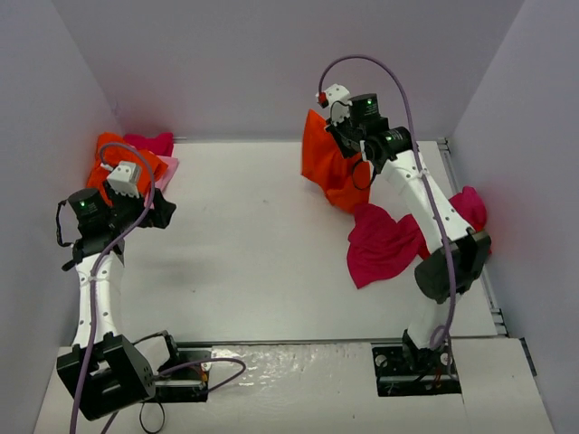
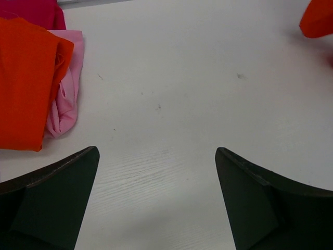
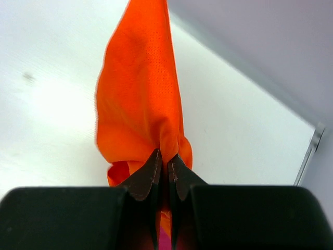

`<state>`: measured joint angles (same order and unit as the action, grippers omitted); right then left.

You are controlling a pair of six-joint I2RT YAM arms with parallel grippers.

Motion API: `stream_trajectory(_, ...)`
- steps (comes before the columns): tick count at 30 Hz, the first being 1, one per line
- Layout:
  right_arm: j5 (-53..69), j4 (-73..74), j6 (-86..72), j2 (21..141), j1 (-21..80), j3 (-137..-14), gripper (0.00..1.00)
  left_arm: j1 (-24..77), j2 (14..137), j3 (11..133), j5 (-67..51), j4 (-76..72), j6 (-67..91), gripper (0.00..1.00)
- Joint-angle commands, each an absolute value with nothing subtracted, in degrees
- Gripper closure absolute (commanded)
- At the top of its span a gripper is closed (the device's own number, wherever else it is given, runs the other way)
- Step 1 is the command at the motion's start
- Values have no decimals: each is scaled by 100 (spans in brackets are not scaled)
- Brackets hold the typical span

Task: Fold and stack the t-shirts
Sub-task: Grab the tshirt from the pile, then move the tshirt to the center of the board

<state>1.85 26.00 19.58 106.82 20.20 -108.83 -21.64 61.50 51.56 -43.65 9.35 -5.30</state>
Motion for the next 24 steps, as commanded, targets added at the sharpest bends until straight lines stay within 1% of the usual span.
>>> stream_trajectory(1,859,2622,2116,9768,2308,-10828,100,-1986,6180,5218,-4378,528,-506,7)
stream_trajectory(3,1447,2798,2217,9610,2482,-10764,100,-1840,6237,5261,-4262,576,-558,7)
stream_trajectory(5,2435,3152,2402,9464,2629,-10640,100,-1670,6299,5331,-4092,630,-627,7)
stream_trajectory(6,2733,3233,2474,9381,2682,-10510,100,-1565,6327,5370,-4007,668,-658,7)
stream_trajectory(12,3181,3453,2759,9054,2873,-9610,100,-1205,6398,5467,-3867,914,-870,7)
stream_trajectory(14,3174,3492,2850,9007,2927,-9266,91,-1189,6391,5421,-3852,922,-915,7)
stream_trajectory(15,3169,3528,2902,9004,2954,-9115,83,-1183,6390,5396,-3842,927,-938,7)
stream_trajectory(16,3164,3577,2960,9011,2982,-8979,71,-1178,6390,5368,-3831,932,-959,7)
stream_trajectory(17,3164,3691,3054,9038,3023,-8911,47,-1178,6390,5341,-3818,932,-980,7)
stream_trajectory(18,3157,3791,3116,9071,3032,-8848,42,-1178,6390,5335,-3814,925,-984,7)
stream_trajectory(19,3064,3898,3152,9143,3083,-8790,31,-1174,6386,5308,-3808,909,-991,7)
stream_trajectory(20,2945,4009,3183,9227,3149,-8732,16,-1170,6382,5273,-3799,892,-1000,7)
stream_trajectory(22,2624,4059,3157,9305,3240,-8610,3,-1152,6389,5239,-3805,879,-1010,7)
stream_trajectory(24,2393,4053,3172,9235,3243,-8492,0,-1127,6398,5238,-3789,903,-1044,7)
